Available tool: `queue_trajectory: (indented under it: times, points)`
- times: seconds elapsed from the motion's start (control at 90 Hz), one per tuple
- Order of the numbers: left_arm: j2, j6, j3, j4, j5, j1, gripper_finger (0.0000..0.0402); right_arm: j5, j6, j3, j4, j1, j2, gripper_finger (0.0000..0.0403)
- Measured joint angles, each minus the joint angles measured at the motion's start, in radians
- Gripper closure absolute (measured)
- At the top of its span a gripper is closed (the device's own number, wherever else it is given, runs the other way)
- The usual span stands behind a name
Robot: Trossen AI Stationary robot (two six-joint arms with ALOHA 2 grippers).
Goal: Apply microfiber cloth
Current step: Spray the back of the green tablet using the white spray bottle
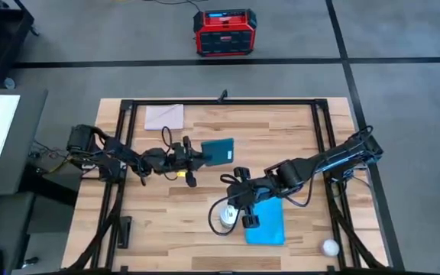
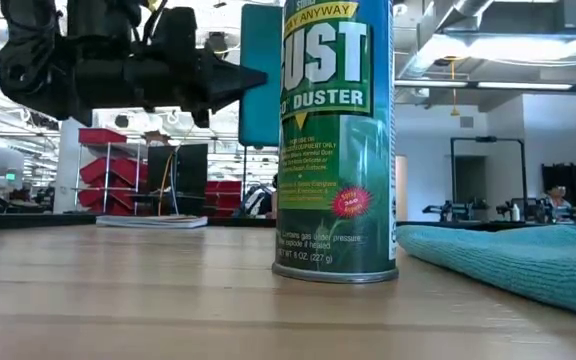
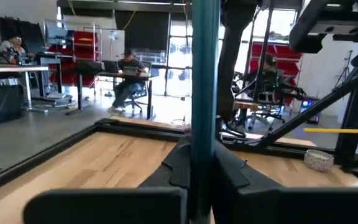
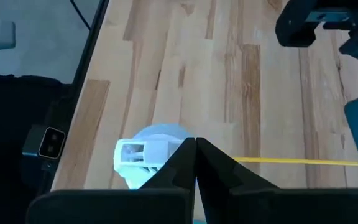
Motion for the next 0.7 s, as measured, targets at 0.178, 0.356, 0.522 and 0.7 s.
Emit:
queue_trajectory:
  times: [0.178, 0.356, 0.522, 0.7]
  points:
    - [0.000, 0.008, 0.000, 0.004, -0.007, -0.017, 0.0399, 0.000, 0.000, 0.000, -0.001, -0.003, 0.000, 0.0403]
    - [0.000, 0.006, 0.000, 0.007, -0.013, -0.017, 0.0399, 0.000, 0.000, 0.000, 0.001, -0.007, 0.015, 0.0403]
    - [0.000, 0.008, 0.000, 0.008, -0.014, -0.018, 0.0399, -0.020, 0.002, 0.005, 0.006, -0.012, 0.051, 0.0403]
    - [0.000, 0.009, 0.000, 0.007, -0.020, -0.023, 0.0399, -0.033, 0.001, 0.014, 0.000, -0.018, 0.061, 0.0403]
